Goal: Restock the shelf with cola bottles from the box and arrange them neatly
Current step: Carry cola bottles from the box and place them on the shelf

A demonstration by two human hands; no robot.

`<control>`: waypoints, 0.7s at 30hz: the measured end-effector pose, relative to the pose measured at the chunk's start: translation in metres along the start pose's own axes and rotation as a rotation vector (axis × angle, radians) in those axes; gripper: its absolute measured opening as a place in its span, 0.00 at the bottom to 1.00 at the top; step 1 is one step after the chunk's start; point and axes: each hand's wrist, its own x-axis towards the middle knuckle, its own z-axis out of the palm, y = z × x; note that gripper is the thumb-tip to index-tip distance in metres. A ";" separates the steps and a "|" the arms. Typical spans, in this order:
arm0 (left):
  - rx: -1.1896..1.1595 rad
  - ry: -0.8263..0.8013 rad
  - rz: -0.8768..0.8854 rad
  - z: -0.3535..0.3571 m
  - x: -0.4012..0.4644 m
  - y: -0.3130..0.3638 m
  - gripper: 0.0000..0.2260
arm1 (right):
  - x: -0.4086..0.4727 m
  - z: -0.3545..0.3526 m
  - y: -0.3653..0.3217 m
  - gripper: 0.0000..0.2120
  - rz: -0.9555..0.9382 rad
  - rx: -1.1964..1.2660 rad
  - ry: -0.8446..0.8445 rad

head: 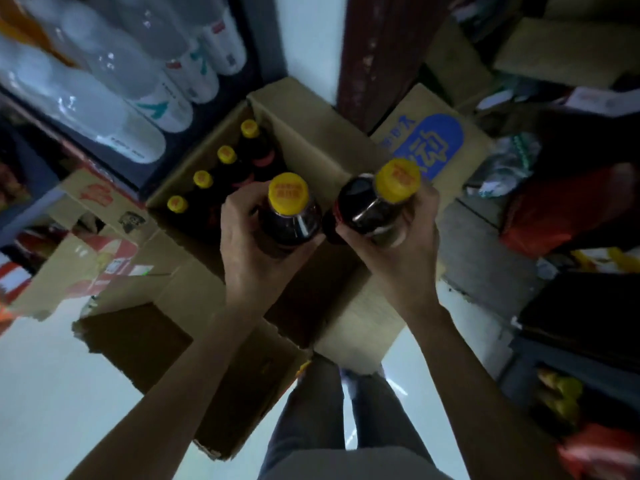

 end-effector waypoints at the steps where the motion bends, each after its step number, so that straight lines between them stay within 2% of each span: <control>1: -0.016 -0.040 0.025 0.002 -0.002 0.015 0.28 | -0.009 -0.014 -0.008 0.38 0.010 0.004 0.029; 5: -0.140 -0.217 -0.015 0.021 -0.022 0.068 0.27 | -0.059 -0.073 -0.025 0.31 0.016 -0.036 0.138; 7: -0.222 -0.320 -0.035 0.036 -0.038 0.091 0.28 | -0.092 -0.101 -0.026 0.30 0.033 -0.076 0.199; 16: -0.268 -0.731 0.268 0.098 -0.161 0.193 0.30 | -0.283 -0.208 -0.021 0.33 0.210 -0.131 0.601; 21: -0.288 -0.886 0.344 0.111 -0.261 0.255 0.31 | -0.405 -0.269 -0.027 0.32 0.306 -0.178 0.795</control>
